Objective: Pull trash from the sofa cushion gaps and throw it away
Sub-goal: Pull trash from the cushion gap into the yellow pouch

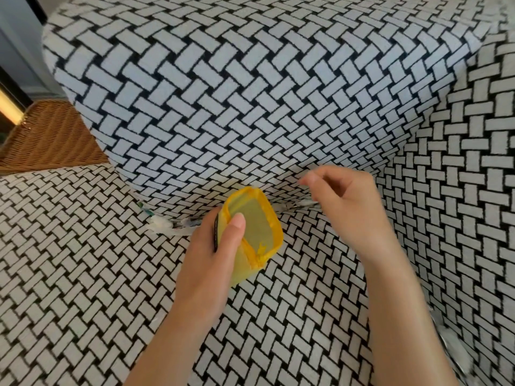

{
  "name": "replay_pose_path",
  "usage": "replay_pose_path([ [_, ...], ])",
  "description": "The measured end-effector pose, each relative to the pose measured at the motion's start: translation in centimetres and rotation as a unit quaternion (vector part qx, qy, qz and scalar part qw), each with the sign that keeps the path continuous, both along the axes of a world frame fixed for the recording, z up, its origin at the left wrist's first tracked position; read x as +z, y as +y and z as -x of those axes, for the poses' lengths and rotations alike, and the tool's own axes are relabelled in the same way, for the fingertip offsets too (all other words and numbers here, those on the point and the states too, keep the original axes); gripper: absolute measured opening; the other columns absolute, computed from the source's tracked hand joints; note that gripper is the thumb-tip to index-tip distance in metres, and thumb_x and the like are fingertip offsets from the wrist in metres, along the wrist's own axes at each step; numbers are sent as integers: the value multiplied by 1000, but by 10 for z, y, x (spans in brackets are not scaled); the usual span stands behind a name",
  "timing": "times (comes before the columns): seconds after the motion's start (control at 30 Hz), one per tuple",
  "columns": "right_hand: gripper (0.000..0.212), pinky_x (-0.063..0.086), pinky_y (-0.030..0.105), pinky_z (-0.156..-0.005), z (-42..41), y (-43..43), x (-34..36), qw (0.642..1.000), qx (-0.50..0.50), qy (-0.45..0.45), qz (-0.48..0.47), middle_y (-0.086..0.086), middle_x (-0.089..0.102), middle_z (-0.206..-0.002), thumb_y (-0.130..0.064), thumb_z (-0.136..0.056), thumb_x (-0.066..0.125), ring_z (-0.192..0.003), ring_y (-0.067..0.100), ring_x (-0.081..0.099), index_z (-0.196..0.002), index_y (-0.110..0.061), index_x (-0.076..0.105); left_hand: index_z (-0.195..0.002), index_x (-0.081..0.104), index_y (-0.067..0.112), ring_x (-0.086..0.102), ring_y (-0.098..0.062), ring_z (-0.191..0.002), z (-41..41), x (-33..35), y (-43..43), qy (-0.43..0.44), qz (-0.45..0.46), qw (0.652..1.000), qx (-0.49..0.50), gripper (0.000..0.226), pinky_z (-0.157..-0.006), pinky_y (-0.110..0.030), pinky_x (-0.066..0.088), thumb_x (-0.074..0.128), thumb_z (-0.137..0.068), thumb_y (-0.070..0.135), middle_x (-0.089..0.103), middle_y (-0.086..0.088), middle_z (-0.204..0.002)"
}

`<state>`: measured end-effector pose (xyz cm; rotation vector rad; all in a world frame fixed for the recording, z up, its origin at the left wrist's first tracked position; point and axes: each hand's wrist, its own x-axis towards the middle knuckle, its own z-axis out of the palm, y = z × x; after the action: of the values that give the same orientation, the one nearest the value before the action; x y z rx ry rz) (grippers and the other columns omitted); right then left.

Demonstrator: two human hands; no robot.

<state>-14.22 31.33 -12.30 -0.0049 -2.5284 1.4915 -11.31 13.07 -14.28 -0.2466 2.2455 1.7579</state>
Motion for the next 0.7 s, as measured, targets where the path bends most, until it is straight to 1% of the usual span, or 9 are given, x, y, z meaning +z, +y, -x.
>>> replay_pose_path([
  [0.03, 16, 35, 10, -49, 3, 8, -7, 998, -43, -17, -49, -15, 55, -58, -20, -91, 54, -50, 1, 45, -85, -19, 69, -78, 37, 79, 39, 16, -94, 0, 1, 1, -3, -5, 1000, 2, 23, -85, -23, 29, 30, -57, 84, 40, 38, -102],
  [0.1, 12, 42, 12, -60, 8, 15, -22, 984, -74, -60, -150, -11, 61, -78, -20, -90, 57, -64, -1, 50, -91, -21, 69, -79, 39, 75, 39, 17, -92, 0, 3, 1, -9, -22, 1000, 8, 20, -79, -18, 29, 33, -63, 84, 40, 39, -100],
  [0.17, 14, 40, 12, -62, 11, 13, -35, 969, -67, -90, -220, -7, 55, -91, -21, -88, 59, -75, 5, 50, -97, -21, 69, -84, 41, 68, 39, 16, -91, 0, 4, 1, -6, -31, 999, 12, 29, -72, -13, 28, 32, -63, 86, 40, 38, -99],
  [0.23, 15, 38, 17, -63, 13, 9, -44, 957, -61, -101, -264, -5, 50, -94, -22, -87, 60, -82, 9, 48, -100, -21, 68, -86, 41, 65, 39, 16, -91, -1, 5, 1, -4, -34, 999, 13, 35, -75, -15, 29, 30, -55, 79, 40, 37, -99],
  [0.3, 16, 42, 24, -69, 15, 7, -48, 949, -63, -105, -289, -5, 54, -94, -25, -86, 60, -85, 12, 51, -101, -23, 67, -85, 40, 66, 39, 16, -91, -1, 6, 1, -6, -36, 999, 12, 34, -82, -20, 27, 30, -54, 77, 39, 37, -99],
  [0.37, 16, 44, 26, -74, 17, 6, -48, 945, -70, -116, -297, -6, 61, -91, -28, -87, 58, -85, 15, 56, -100, -26, 68, -83, 39, 65, 38, 17, -88, -1, 6, 1, -9, -39, 999, 13, 33, -81, -19, 27, 29, -54, 76, 39, 37, -97],
  [0.47, 19, 38, 28, -77, 21, 3, -48, 929, -80, -146, -331, -8, 67, -92, -33, -88, 54, -86, 16, 58, -101, -34, 67, -80, 40, 66, 38, 18, -88, -2, 8, 1, -8, -36, 999, 11, 30, -78, -18, 28, 28, -54, 77, 39, 38, -95],
  [0.6, 27, 34, 34, -87, 24, 0, -49, 914, -78, -185, -353, -3, 66, -107, -39, -88, 48, -102, 21, 55, -110, -36, 64, -81, 38, 70, 37, 18, -91, -4, 7, 0, -6, -37, 999, 3, 26, -86, -23, 26, 27, -58, 77, 37, 39, -99],
  [0.7, 38, 28, 38, -94, 23, -4, -52, 890, -55, -201, -406, 2, 55, -123, -43, -91, 39, -116, 23, 44, -121, -31, 58, -84, 40, 69, 38, 16, -93, -4, 7, 0, -2, -43, 999, 5, 29, -81, -19, 28, 28, -59, 77, 39, 38, -102],
])
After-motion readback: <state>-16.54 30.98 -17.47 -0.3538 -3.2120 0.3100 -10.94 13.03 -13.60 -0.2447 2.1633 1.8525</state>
